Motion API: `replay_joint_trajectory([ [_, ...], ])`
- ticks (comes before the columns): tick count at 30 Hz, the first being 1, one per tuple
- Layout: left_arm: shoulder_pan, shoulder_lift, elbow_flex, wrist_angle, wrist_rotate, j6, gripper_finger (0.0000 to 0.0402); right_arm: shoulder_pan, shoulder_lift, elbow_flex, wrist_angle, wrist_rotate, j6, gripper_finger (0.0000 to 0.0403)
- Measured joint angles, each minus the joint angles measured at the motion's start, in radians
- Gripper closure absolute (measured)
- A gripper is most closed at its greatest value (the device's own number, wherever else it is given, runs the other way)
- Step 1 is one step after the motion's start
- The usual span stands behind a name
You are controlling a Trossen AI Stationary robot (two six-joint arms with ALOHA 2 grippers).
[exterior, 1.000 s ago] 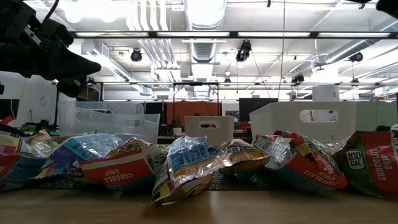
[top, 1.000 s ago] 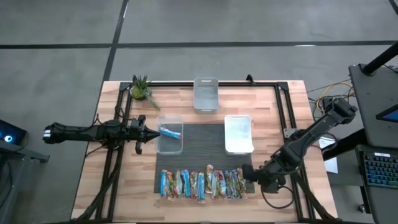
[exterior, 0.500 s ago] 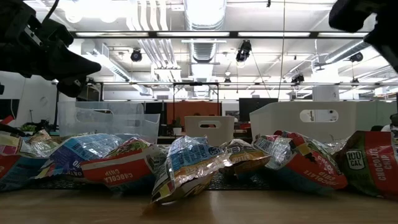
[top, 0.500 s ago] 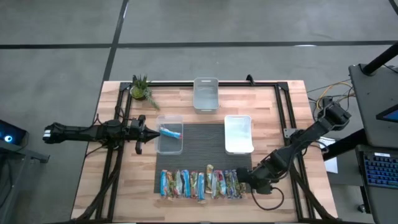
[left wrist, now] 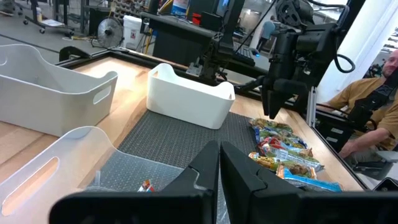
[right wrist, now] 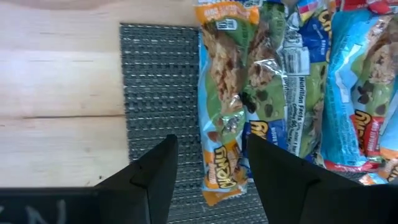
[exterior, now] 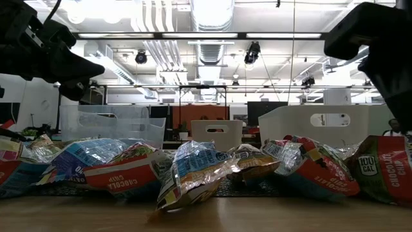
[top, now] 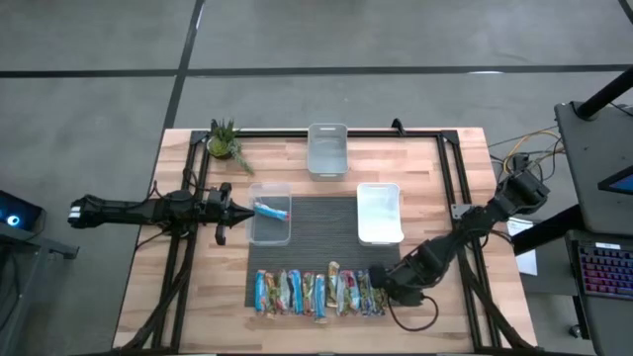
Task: Pick and place Granola Bars by type
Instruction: Put the yellow granola bar into the white bin
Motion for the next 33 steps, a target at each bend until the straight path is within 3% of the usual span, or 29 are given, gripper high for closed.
replay_joint_trajectory([
  [33,0.0,0.001,0.0,0.0,0.0,0.0,0.0402,-0.041,0.121,0.007,0.05,-0.003,-0.021,0.0225],
])
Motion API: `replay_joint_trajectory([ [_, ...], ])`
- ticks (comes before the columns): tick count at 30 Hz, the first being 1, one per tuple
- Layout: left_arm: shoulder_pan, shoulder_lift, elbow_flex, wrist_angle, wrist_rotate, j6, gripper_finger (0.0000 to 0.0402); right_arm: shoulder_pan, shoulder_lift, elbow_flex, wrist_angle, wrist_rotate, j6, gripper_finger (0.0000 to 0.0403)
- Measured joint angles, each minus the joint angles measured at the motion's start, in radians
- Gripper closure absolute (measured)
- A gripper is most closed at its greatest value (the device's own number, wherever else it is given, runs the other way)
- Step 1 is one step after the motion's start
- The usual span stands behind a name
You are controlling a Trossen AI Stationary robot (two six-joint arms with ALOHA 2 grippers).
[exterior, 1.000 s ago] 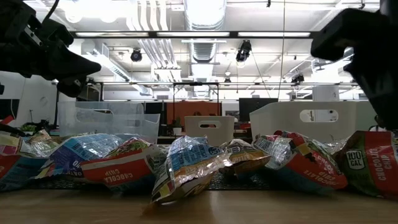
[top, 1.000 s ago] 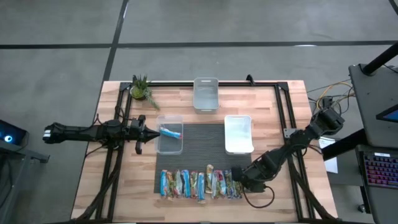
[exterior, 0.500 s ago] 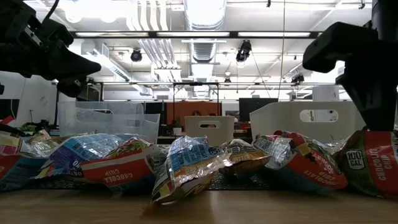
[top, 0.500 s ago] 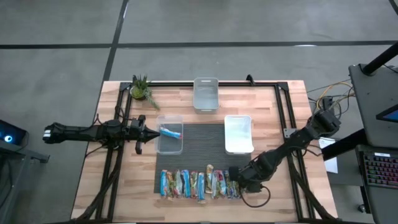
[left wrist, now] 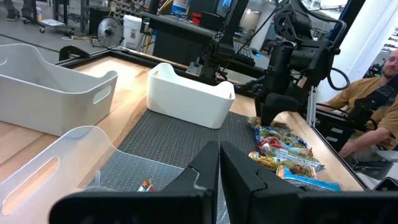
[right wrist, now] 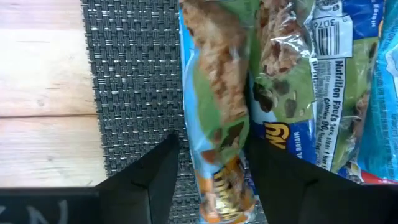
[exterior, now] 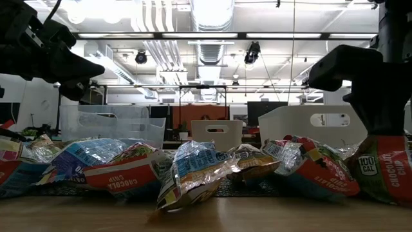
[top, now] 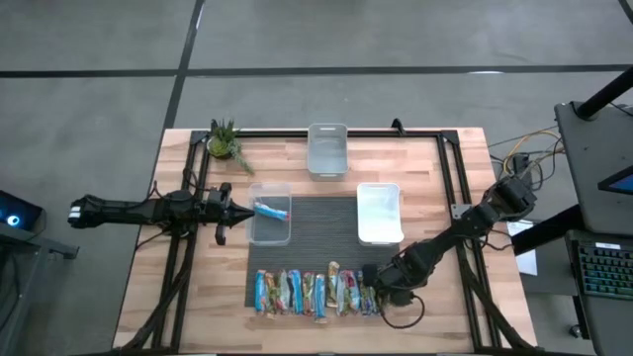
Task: Pick and place Granola Bars by type
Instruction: Put the yellow granola bar into the white bin
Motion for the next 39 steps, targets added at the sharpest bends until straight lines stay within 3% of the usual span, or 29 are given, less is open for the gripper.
replay_joint_trajectory([
  [21,0.0,0.0,0.0,0.0,0.0,0.0,0.0402,-0.011,0.0,0.0,0.003,-0.002,0.003,0.0339],
  [30,0.0,0.0,0.0,0.0,0.0,0.0,0.0402,-0.01,-0.013,-0.001,-0.003,0.0,0.005,0.0346],
  [39,0.0,0.0,0.0,0.0,0.0,0.0,0.0402,-0.019,-0.158,-0.001,-0.038,0.003,0.085,0.0347],
])
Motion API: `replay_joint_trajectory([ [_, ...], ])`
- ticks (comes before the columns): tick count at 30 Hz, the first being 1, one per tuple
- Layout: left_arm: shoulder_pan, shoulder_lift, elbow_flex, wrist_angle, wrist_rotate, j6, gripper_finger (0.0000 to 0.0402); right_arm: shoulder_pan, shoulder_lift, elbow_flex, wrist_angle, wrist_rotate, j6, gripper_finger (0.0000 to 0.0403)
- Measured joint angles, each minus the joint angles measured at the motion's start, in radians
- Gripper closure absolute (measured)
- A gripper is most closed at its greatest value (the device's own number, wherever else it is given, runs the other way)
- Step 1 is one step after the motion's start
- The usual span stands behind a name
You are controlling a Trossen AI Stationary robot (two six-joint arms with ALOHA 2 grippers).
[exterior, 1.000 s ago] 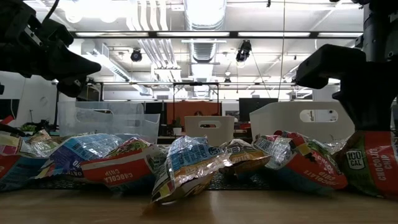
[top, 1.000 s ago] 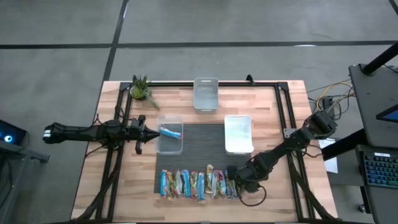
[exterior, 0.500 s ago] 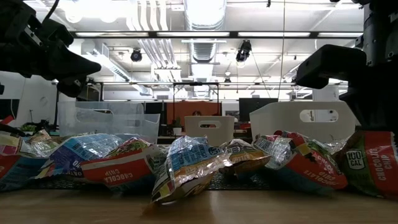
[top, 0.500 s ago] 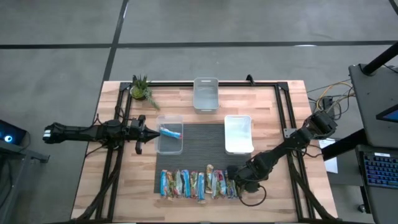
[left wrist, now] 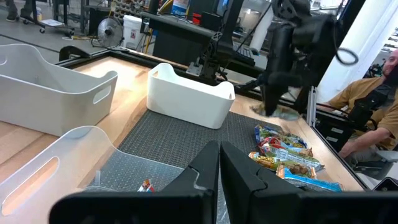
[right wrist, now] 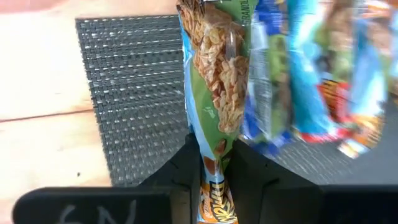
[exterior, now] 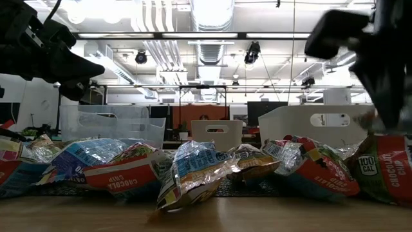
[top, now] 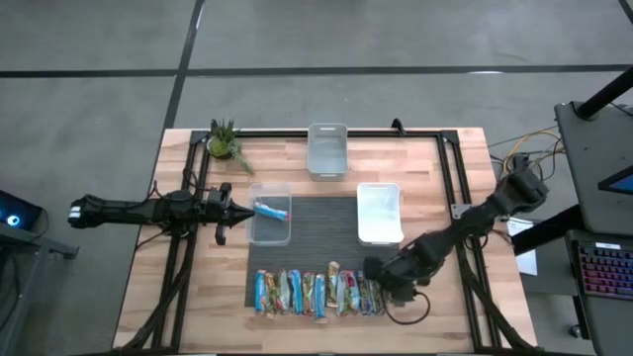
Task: Pick and place Granola Bars by type
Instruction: Put the yellow granola bar into the white bin
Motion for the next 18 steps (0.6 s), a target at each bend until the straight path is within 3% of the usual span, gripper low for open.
replay_joint_trajectory([
  [9,0.0,0.0,0.0,0.0,0.0,0.0,0.0402,-0.05,-0.211,0.0,-0.08,0.027,0.207,0.0346],
  [18,0.0,0.001,0.0,0.0,0.0,0.0,0.0402,-0.204,-0.373,0.0,-0.158,0.059,0.432,0.0346],
])
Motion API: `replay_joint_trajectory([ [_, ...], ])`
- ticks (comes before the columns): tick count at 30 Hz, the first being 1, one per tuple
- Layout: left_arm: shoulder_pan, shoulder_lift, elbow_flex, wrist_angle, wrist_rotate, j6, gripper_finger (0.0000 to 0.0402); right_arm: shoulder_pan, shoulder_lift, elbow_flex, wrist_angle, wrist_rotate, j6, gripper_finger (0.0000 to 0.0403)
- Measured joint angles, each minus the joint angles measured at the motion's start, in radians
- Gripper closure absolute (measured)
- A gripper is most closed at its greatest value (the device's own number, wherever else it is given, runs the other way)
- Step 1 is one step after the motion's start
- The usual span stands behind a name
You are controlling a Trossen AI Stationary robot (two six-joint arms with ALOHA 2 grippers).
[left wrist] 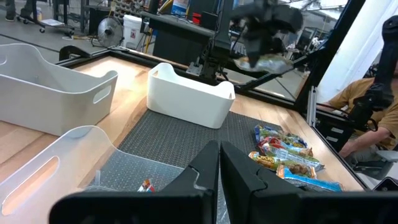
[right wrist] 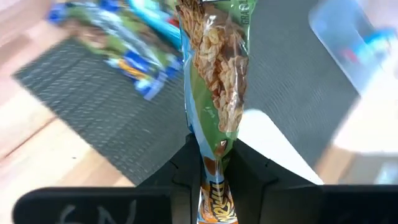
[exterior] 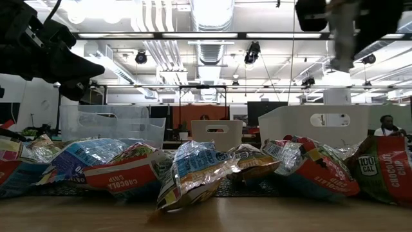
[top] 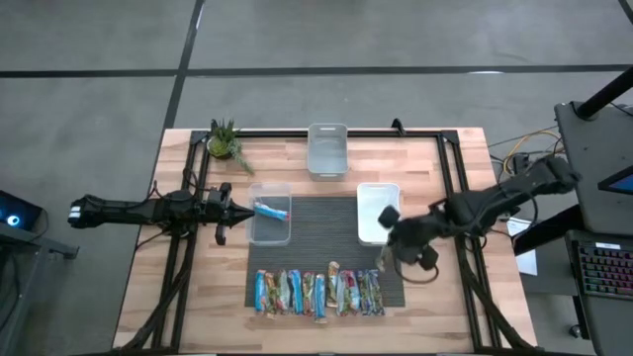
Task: Pick and place Granola Bars by type
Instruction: Put the yellow granola bar into the white bin
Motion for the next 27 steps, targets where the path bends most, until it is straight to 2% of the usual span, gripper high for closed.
replay_joint_trajectory([
  [19,0.0,0.0,0.0,0.0,0.0,0.0,0.0402,-0.323,-0.025,0.0,-0.036,0.019,0.213,0.0346],
  [27,0.0,0.0,0.0,0.0,0.0,0.0,0.0402,-0.436,-0.023,-0.002,-0.056,0.016,0.188,0.0346],
])
